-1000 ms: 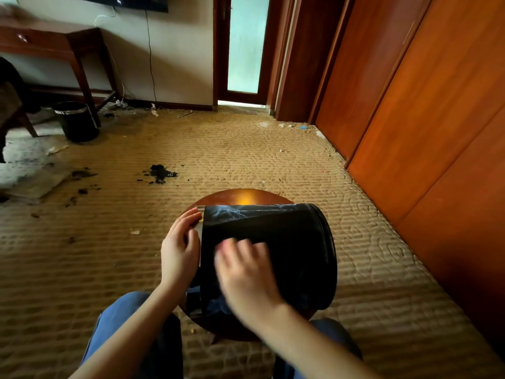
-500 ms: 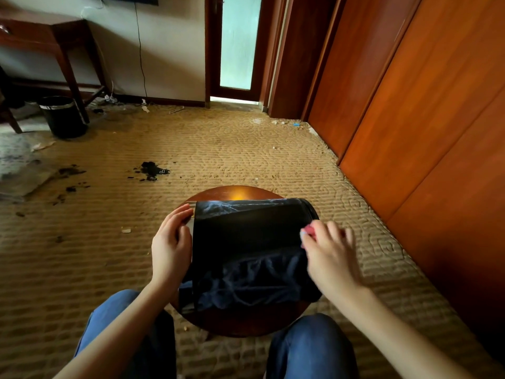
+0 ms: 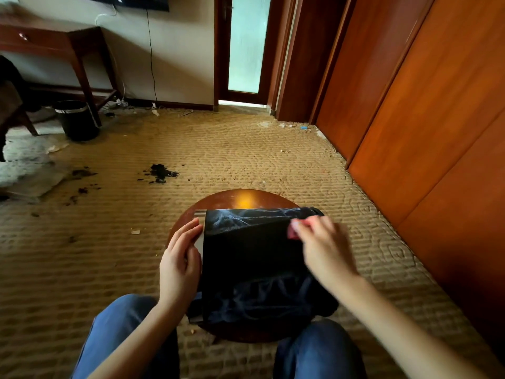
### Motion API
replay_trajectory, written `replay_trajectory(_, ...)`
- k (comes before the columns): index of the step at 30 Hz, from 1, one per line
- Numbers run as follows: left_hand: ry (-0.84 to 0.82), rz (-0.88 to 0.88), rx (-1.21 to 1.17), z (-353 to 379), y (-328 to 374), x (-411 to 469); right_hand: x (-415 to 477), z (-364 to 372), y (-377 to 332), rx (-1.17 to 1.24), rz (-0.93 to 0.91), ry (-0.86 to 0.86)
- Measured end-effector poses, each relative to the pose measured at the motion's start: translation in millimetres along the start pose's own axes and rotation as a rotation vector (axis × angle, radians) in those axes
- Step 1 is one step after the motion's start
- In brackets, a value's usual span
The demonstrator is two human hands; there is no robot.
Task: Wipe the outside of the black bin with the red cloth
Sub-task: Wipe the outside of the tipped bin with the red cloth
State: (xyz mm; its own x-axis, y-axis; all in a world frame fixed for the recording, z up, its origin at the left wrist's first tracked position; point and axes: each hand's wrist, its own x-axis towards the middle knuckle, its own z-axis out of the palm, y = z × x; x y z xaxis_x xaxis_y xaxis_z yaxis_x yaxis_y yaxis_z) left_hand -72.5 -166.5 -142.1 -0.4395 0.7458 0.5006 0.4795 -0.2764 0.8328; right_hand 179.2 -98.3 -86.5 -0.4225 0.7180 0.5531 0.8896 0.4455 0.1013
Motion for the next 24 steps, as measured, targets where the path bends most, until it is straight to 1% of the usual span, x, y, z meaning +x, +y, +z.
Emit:
replay_trajectory(2,0.006,0.005,-0.007,1,1,-2,-4,-3,27,-0.055,0.125,-0.036)
replay_trajectory(4,0.021,-0.001,-0.005,2,0,-2,0,0,10,-0.064,0.17,-0.013)
replay_trajectory(6,0.024,-0.009,0.0,3,-1,-1,9,3,-33,-0.028,0.129,0.012)
replay_trajectory(10,0.015,0.025,0.008,1,-4,-1,22,-1,-137,0.131,-0.04,0.055)
replay_trajectory(12,-0.001,0.042,0.009,-1,-6,-2,20,-7,-161,0.164,-0.123,0.04)
replay_trajectory(14,-0.014,0.071,0.012,-3,-6,-5,18,-11,-144,0.17,-0.194,0.0)
replay_trajectory(16,-0.019,0.086,0.008,-5,-4,-7,15,-10,-97,0.125,-0.164,-0.04)
replay_trajectory(18,-0.019,0.072,0.006,-3,-4,-6,12,-10,-38,0.05,0.0,-0.094)
replay_trajectory(20,-0.01,0.055,0.003,-2,-4,-6,10,-14,5,-0.031,0.195,-0.235)
replay_trajectory(21,-0.005,0.051,0.001,-1,-4,-5,11,-14,11,-0.05,0.256,-0.279)
replay_trajectory(22,-0.002,0.047,-0.003,-1,-5,-5,15,-12,7,-0.053,0.288,-0.275)
replay_trajectory(24,-0.001,0.04,-0.01,0,-6,-5,21,-7,-26,-0.048,0.258,-0.194)
